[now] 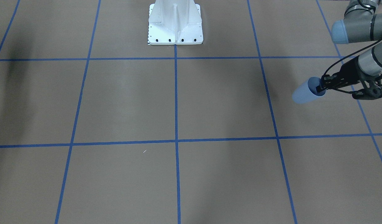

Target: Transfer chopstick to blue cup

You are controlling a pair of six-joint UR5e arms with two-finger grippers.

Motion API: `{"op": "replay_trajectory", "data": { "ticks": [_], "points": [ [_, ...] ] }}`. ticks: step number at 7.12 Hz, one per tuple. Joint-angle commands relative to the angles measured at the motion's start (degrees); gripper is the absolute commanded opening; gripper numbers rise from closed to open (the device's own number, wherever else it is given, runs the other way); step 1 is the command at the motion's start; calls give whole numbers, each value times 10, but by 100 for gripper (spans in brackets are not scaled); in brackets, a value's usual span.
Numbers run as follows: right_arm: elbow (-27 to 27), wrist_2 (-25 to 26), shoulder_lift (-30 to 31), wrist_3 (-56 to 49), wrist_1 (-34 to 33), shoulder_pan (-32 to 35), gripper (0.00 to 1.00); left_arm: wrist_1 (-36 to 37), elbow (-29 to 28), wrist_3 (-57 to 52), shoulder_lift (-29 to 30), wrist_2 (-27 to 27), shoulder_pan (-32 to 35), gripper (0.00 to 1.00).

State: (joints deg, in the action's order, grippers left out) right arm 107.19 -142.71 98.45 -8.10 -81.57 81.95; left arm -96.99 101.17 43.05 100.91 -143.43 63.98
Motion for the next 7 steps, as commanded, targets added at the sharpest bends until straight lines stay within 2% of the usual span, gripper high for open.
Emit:
{"op": "replay_trajectory", "data": {
  "ticks": [1,2,3,5,6,7],
  "points": [
    [-3,1,0,11,2,-11,100,63,-3,172,166,28,-76,0],
    [-6,4,0,12,12,-19,100,64,-5,258,223,81,-123,0],
    [-5,4,0,11,13,-18,100,66,-25,299,272,123,-155,0],
    [-7,4,0,12,16,-20,100,64,-201,348,437,257,-233,0],
    [-8,3,-1,13,18,-21,100,59,-214,351,446,283,-247,0],
    [-8,1,-1,26,21,-21,100,57,-221,351,446,284,-249,0]
  ]
}}
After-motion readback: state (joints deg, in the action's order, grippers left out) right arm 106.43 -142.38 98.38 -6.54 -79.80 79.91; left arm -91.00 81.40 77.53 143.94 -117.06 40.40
